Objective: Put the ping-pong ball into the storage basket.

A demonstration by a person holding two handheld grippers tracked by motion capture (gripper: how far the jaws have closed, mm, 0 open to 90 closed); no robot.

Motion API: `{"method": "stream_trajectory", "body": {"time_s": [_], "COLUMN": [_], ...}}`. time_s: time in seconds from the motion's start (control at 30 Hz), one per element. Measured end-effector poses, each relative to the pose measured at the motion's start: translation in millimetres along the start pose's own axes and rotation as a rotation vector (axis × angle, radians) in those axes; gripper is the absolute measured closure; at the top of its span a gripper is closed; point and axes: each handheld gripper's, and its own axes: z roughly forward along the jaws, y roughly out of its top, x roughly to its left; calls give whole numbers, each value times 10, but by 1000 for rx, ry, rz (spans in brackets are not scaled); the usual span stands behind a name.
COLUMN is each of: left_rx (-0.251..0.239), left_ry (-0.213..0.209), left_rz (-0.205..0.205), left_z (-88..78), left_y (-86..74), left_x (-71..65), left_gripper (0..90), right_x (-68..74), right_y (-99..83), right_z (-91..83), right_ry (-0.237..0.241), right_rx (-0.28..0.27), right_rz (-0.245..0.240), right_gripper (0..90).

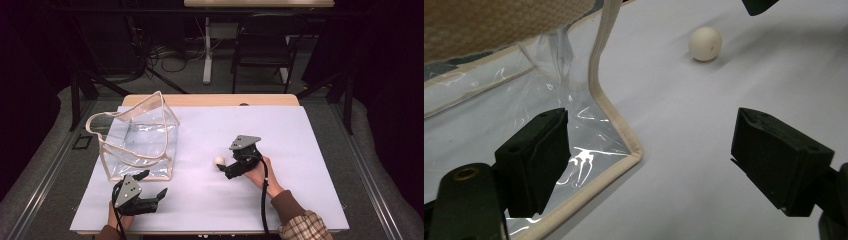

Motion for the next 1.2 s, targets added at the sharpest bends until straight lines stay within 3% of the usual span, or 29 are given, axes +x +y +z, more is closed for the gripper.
{"method": "stream_trajectory", "body": {"time_s": [0.57,0.9,1.2], "left_rx": [6,2,0], "left_ry": [-5,-10,-10], "left_rz": [-7,-16,-23], "left_z": [8,13,14], "left_y": [-9,-14,-16], "left_x": [10,17,18], "left_gripper": [159,159,159], "right_x": [14,5,-1], "right_y": [8,1,-19], "right_z": [173,237,344], "right_ry": [43,41,67], "right_rx": [62,42,72], "right_rz": [10,29,43], "right_gripper": [0,0,0]}}
